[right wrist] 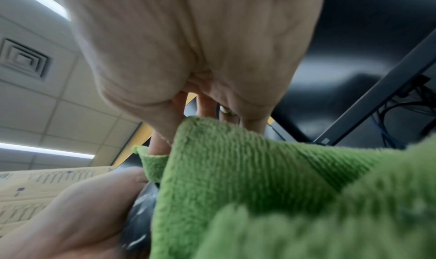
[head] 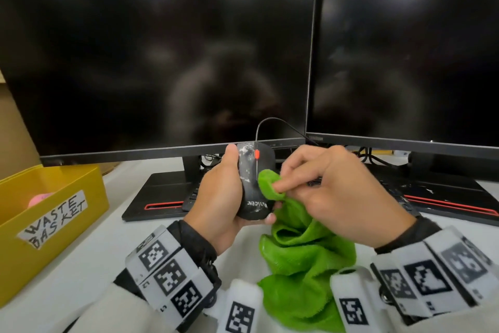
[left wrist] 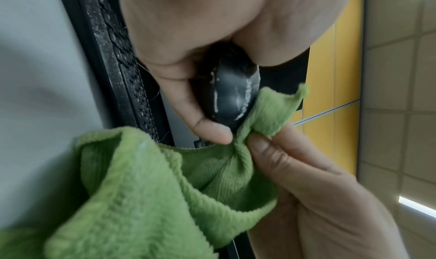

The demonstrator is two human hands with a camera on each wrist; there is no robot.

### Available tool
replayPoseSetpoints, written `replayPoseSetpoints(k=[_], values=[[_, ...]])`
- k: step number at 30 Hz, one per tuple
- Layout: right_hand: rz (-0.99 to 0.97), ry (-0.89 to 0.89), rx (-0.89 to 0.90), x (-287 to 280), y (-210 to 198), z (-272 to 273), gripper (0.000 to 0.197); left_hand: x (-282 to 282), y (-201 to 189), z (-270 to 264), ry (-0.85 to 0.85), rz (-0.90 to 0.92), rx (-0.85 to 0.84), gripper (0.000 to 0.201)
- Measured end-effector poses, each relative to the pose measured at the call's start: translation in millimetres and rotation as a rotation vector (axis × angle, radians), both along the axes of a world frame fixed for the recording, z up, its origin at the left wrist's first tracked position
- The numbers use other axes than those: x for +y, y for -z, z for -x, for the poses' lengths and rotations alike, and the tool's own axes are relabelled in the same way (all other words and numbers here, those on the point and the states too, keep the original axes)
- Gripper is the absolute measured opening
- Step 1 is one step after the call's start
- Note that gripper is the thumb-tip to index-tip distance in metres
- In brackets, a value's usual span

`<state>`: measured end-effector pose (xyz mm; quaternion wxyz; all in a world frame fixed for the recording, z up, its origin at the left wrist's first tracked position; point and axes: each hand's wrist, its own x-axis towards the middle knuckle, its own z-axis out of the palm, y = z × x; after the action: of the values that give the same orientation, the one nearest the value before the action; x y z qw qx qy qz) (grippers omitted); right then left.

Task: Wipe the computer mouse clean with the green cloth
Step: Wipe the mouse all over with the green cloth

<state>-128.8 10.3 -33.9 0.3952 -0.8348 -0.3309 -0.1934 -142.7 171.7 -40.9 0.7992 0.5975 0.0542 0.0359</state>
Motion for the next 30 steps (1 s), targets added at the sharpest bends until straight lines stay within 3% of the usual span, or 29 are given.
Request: replayPoseSetpoints(k=[3, 7, 11, 16, 18, 20, 23, 30], values=[[-0.027, 0.043, -0.073, -0.3, -2.9, -0.3, 0.025, -2.9, -0.5, 1.1, 0.022, 0.017, -0.01, 0.064], [-0.038, -0.173, 0.081, 14.3, 2.6, 12.1, 0.023, 0.4, 0.1, 0.6, -0.038, -0.01, -0.016, 0.054], [0.012, 0.035, -0.026, 0.0, -1.3, -0.6, 0.034, -0.4, -2.3, 1.7, -0.017, 0.004, -0.006, 0.061], [-0.018, -0.145, 0.054, 13.4, 4.5, 7.0, 0.03, 0.0, -0.9, 0.8, -0.048, 0.004, -0.015, 0.053], [0.003, -0.065, 0.008, 7.7, 3.3, 3.6, 0.032, 1.4, -1.9, 0.2, -0.049, 0.017, -0.014, 0.055], [-0.079, -0.022, -0.018, -1.3, -1.9, 0.0, 0.03, 2.1, -2.6, -0.6, -0.032, 0.044, -0.018, 0.061], [-0.262, -0.139, 0.077, -8.1, -7.6, 1.8, 0.026, 4.3, -1.5, -2.4, 0.0, 0.091, -0.02, 0.065], [-0.352, -0.065, 0.093, -10.8, -7.3, 1.7, 0.008, 9.5, -0.9, -4.4, 0.075, 0.193, -0.006, 0.063]])
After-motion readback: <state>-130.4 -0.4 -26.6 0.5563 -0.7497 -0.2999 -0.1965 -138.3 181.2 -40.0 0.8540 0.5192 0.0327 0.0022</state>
